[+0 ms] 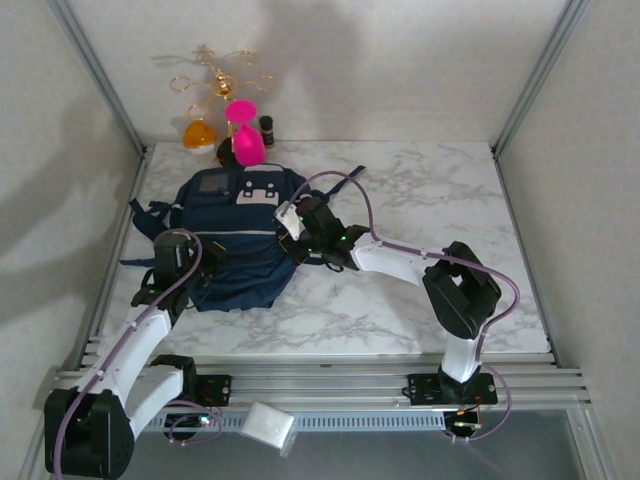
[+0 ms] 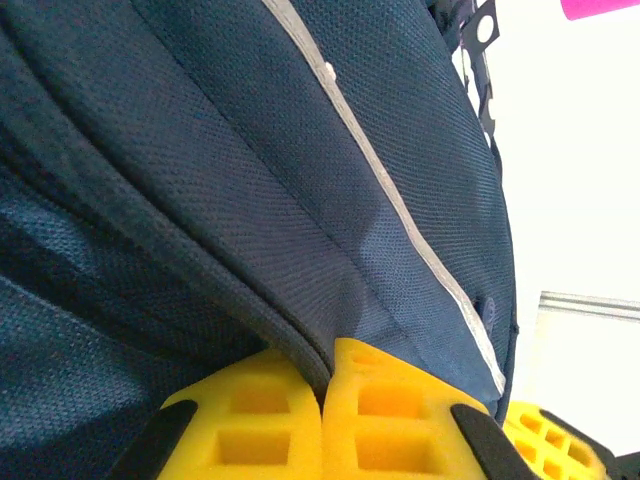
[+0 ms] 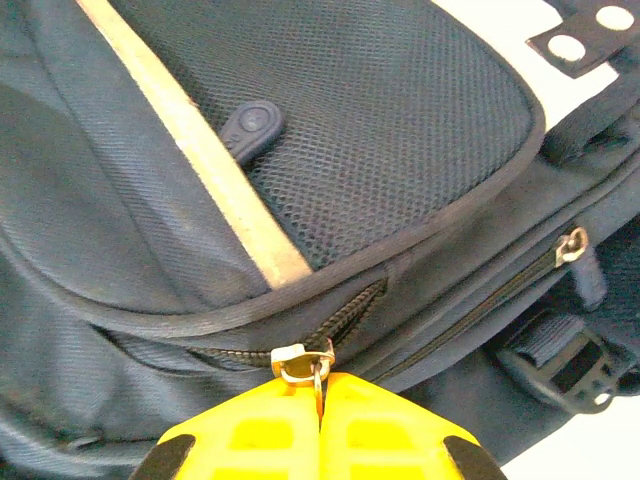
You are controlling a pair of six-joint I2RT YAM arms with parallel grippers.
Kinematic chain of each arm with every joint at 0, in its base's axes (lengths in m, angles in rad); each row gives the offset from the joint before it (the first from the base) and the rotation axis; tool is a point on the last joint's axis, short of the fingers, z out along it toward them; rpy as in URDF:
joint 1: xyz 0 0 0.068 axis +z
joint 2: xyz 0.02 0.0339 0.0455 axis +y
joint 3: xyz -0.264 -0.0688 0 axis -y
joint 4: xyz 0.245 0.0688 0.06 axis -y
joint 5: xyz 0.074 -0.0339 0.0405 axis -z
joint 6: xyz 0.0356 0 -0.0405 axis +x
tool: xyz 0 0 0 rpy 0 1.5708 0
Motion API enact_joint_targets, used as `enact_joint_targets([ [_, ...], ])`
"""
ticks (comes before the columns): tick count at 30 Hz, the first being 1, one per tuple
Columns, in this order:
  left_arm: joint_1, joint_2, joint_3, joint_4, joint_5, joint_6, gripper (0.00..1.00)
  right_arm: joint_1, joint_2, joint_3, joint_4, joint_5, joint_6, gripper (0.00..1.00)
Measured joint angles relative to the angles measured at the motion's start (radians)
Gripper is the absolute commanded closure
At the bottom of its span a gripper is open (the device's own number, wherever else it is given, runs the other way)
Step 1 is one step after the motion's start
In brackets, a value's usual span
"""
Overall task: Pack the student bag
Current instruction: Zip the student bag at the center of the table.
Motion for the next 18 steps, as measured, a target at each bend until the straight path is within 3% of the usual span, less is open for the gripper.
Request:
enact_joint_targets([
  [4,0.012,0.019,0.018,-0.013,0.005,0.033,1.0,-0.009,0.044,0.05,-0.014,0.027,-0.031,0.94],
  [6,0.014,0.03,0.026,-0.018,0.012,0.045,1.0,-0.01,0.044,0.051,-0.018,0.026,-0.032,0.77],
  [7,0.016,0.033,0.031,-0.025,0.012,0.051,0.95,-0.014,0.042,0.051,-0.018,0.029,-0.026,0.75],
  [9,0.024,0.035,0.037,-0.035,0.019,0.067,0.84,-0.032,0.024,0.043,-0.022,0.022,-0.023,0.71],
  [10,0.025,0.035,0.043,-0.039,0.022,0.08,0.77,-0.037,0.012,0.04,-0.027,0.02,-0.017,0.64],
  [11,0.027,0.035,0.053,-0.052,0.018,0.093,0.64,-0.044,-0.008,0.034,-0.034,0.037,-0.006,0.53],
  [12,0.034,0.032,0.06,-0.065,0.016,0.106,0.53,-0.06,-0.035,0.024,-0.04,0.05,-0.001,0.49],
  [14,0.048,0.023,0.074,-0.085,0.007,0.126,0.42,-0.098,-0.093,0.006,-0.047,0.075,0.013,0.48],
  [16,0.058,0.007,0.089,-0.1,-0.003,0.146,0.27,-0.14,-0.156,-0.008,-0.056,0.103,0.042,0.4],
  [18,0.061,-0.019,0.102,-0.112,-0.031,0.171,0.05,-0.2,-0.221,-0.037,-0.051,0.143,0.097,0.11],
])
